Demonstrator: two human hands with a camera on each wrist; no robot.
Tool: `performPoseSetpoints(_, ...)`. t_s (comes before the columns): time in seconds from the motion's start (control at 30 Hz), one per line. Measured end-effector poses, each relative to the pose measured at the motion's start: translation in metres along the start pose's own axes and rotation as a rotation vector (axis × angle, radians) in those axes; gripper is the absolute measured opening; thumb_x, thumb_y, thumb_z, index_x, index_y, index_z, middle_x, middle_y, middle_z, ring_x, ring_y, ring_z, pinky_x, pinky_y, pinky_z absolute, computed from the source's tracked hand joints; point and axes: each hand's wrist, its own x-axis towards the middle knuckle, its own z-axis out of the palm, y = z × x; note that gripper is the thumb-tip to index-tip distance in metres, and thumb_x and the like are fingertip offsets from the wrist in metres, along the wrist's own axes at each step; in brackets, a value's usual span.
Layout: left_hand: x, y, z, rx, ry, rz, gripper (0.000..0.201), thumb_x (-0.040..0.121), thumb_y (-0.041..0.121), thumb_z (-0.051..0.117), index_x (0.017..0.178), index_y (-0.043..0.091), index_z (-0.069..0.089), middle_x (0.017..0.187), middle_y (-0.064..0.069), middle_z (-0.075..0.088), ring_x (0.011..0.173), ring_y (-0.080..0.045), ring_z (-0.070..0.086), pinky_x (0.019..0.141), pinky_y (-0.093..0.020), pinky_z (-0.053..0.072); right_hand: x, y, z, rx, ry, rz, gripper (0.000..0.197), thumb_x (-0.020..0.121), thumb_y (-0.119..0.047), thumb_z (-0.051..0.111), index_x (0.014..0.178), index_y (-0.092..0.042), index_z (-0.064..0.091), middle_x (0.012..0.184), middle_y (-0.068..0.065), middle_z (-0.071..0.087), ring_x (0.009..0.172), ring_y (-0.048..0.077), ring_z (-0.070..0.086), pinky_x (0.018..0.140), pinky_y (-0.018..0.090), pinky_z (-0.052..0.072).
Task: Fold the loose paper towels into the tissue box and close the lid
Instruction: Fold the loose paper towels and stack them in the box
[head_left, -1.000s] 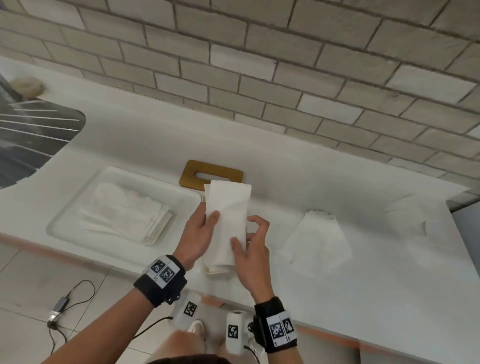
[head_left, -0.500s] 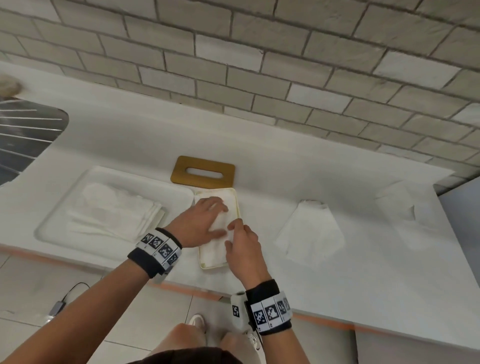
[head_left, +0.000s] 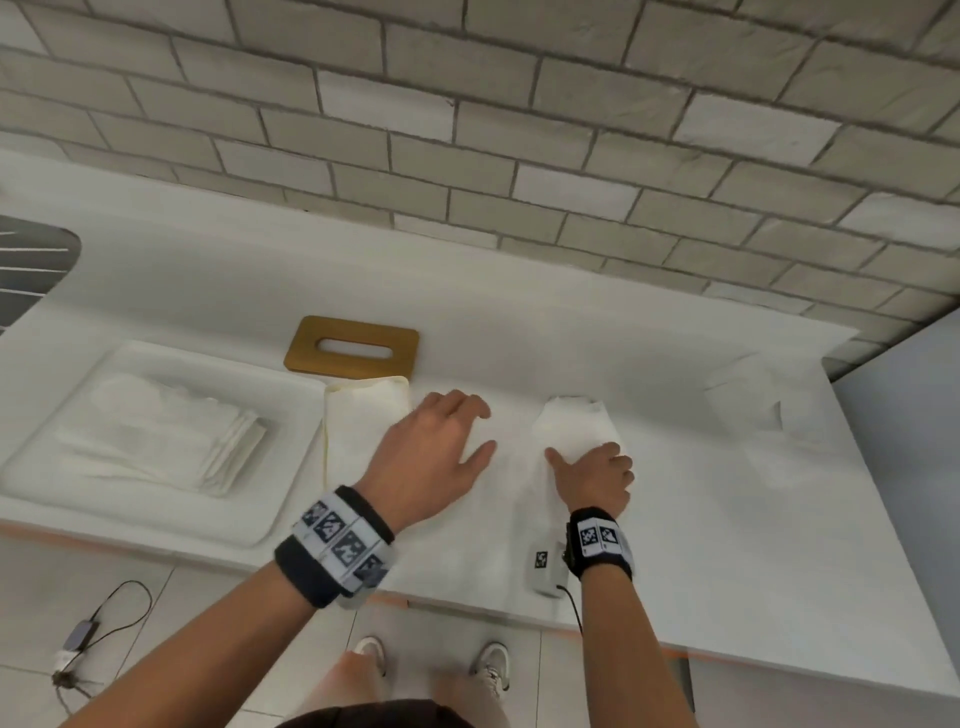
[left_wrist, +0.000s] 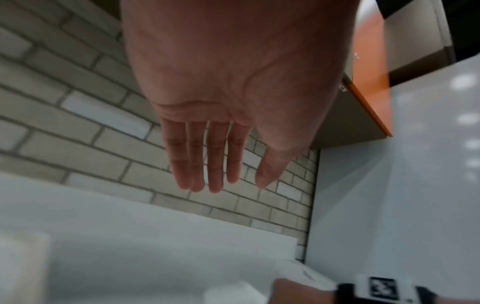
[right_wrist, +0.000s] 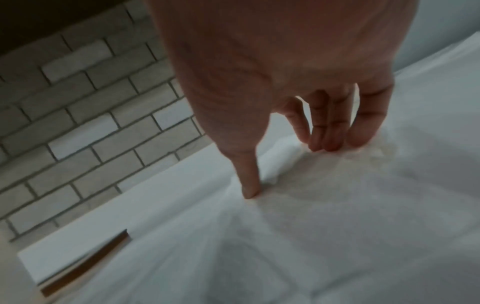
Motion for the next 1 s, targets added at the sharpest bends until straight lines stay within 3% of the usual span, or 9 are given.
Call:
performPoseSetpoints(0.13,0.036,0.048,0.066,-0.072,-0.144,-0.125,0.034,0.104,0.039,0.057,0.133,0.021,0.059,0.126,0.001,0.066,0.116,-0.022,0.062,0.09,-0.043,0.056,0.018,0.008,0.007,0.051,-0.067,-0.071,0.089,0.09,-0.052,0.081,0.152,-0.003,0.039,0.142,0.016,0.062,0.133,0.039,0.058,0.103,0.048,0.052)
performPoseSetpoints(0.27,0.068,0.049,0.135,-0.119,-0.256,-0.359,0.028,0.106,0.028,0.054,0.128,0.012,0.059,0.127,-0.008,0.065,0.119,-0.031,0.062,0.095,-0.046,0.054,0.026,0.037,-0.007,0.434,-0.136,-0.178,0.025,0.099,-0.035,0.075,0.106,-0.013,0.066,0.102,0.0,0.071,0.101,0.031,0.069,0.08,0.033,0.053)
performPoseSetpoints(0.33,0.08,0.047,0.158,-0.096,-0.287,-0.444,0.032,0.107,0.029,0.053,0.131,0.007,0.056,0.133,-0.013,0.061,0.125,-0.035,0.057,0.099,-0.046,0.051,0.028,0.056,-0.023,0.632,-0.172,-0.166,0.024,0.099,-0.039,0.074,0.107,-0.017,0.067,0.107,-0.004,0.075,0.105,0.026,0.072,0.091,0.038,0.059)
performPoseSetpoints(0.43,0.096,0.05,0.183,-0.035,-0.299,-0.521,0.053,0.105,0.042,0.057,0.141,0.004,0.047,0.142,-0.015,0.051,0.131,-0.036,0.047,0.102,-0.045,0.047,0.035,0.083,-0.052,0.774,-0.194,-0.129,0.049,0.1,-0.042,0.071,0.143,-0.022,0.056,0.139,-0.009,0.064,0.128,0.018,0.062,0.115,0.04,0.048)
performPoseSetpoints(0.57,0.113,0.065,0.205,0.072,-0.329,-0.604,0.071,0.098,0.053,0.067,0.144,0.006,0.041,0.143,-0.014,0.049,0.134,-0.035,0.043,0.106,-0.048,0.042,0.045,0.109,-0.089,0.93,-0.192,-0.188,0.028,0.103,-0.019,0.07,0.127,-0.03,0.062,0.124,-0.007,0.075,0.117,0.019,0.071,0.103,0.045,0.059)
performPoseSetpoints(0.7,0.124,0.068,0.217,-0.09,-0.348,-0.646,0.044,0.1,0.032,0.068,0.136,0.01,0.054,0.143,-0.016,0.041,0.134,-0.036,0.043,0.107,-0.043,0.044,0.051,0.12,-0.102,0.974,-0.261,-0.18,0.036,0.103,-0.012,0.069,0.133,-0.031,0.062,0.125,-0.004,0.076,0.115,0.018,0.074,0.104,0.049,0.06)
performPoseSetpoints(0.8,0.126,0.061,0.213,-0.281,-0.299,-0.63,0.015,0.098,0.019,0.07,0.109,0.013,0.061,0.129,-0.012,0.05,0.115,-0.034,0.06,0.09,-0.033,0.049,0.048,0.12,-0.104,0.953,-0.281,-0.195,0.032,0.106,-0.015,0.067,0.131,-0.034,0.063,0.125,-0.006,0.076,0.115,0.015,0.074,0.107,0.052,0.058)
performPoseSetpoints(0.87,0.121,0.056,0.204,-0.389,-0.229,-0.585,0.018,0.096,0.013,0.07,0.089,0.019,0.054,0.107,-0.004,0.061,0.104,-0.031,0.065,0.079,-0.028,0.044,0.043,0.114,-0.108,0.946,-0.305,-0.238,0.029,0.108,-0.015,0.063,0.131,-0.033,0.064,0.125,-0.006,0.077,0.115,0.014,0.074,0.108,0.051,0.057)
performPoseSetpoints(1.0,0.101,0.051,0.167,-0.638,-0.093,-0.572,0.027,0.096,0.013,0.069,0.109,0.018,0.047,0.096,-0.009,0.068,0.081,-0.028,0.064,0.068,-0.032,0.049,0.028,0.087,-0.126,0.983,-0.407,-0.358,0.026,0.112,-0.017,0.057,0.135,-0.022,0.068,0.13,0.0,0.076,0.123,0.021,0.072,0.111,0.053,0.054)
